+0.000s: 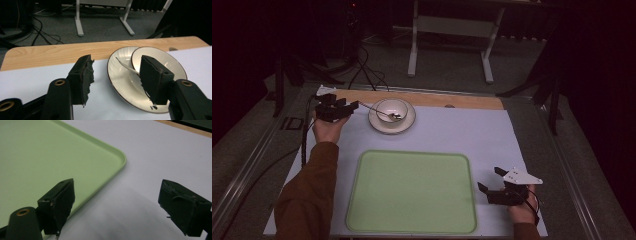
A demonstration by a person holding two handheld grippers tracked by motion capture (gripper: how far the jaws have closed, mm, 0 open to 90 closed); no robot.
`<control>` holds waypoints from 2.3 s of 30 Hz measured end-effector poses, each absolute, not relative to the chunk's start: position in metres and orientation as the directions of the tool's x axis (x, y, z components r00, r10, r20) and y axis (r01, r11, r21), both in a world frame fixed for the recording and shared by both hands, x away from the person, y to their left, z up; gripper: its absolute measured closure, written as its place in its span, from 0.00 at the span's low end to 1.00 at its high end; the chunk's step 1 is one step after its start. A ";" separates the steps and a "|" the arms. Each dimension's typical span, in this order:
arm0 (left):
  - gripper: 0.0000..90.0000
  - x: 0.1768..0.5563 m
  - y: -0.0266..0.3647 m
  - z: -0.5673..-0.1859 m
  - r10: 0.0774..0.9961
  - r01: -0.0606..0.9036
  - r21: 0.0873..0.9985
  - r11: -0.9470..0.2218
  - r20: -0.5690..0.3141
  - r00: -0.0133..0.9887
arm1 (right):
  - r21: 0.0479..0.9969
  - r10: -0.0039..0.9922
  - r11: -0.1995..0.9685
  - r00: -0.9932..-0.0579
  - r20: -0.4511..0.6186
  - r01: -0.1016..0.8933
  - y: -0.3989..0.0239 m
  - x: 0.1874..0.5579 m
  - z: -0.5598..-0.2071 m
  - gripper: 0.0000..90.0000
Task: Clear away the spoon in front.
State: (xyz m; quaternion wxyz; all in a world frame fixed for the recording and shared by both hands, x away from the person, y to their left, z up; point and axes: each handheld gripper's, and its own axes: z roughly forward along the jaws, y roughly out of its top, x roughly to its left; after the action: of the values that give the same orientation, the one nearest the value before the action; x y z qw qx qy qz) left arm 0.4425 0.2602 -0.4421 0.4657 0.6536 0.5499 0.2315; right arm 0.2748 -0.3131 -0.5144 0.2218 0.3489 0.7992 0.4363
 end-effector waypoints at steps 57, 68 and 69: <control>0.99 0.429 0.235 -0.417 0.894 0.415 0.910 0.013 -0.197 0.402 | 0.836 0.741 0.406 -0.669 -0.064 0.369 -0.310 0.275 -0.516 0.15; 0.99 0.415 0.251 -0.400 0.900 0.403 0.915 -0.002 -0.174 0.400 | 0.836 0.739 0.406 -0.670 -0.063 0.369 -0.310 0.275 -0.516 0.15; 0.99 0.414 0.252 -0.399 0.901 0.401 0.916 0.000 -0.174 0.398 | 0.836 0.739 0.406 -0.670 -0.063 0.369 -0.310 0.275 -0.516 0.15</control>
State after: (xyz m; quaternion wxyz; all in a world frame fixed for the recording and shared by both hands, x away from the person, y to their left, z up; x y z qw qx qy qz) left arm 0.4144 0.2523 -0.3991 0.5089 0.6633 0.4908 0.2453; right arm 0.2752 -0.3101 -0.5162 0.2184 0.3423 0.8096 0.4239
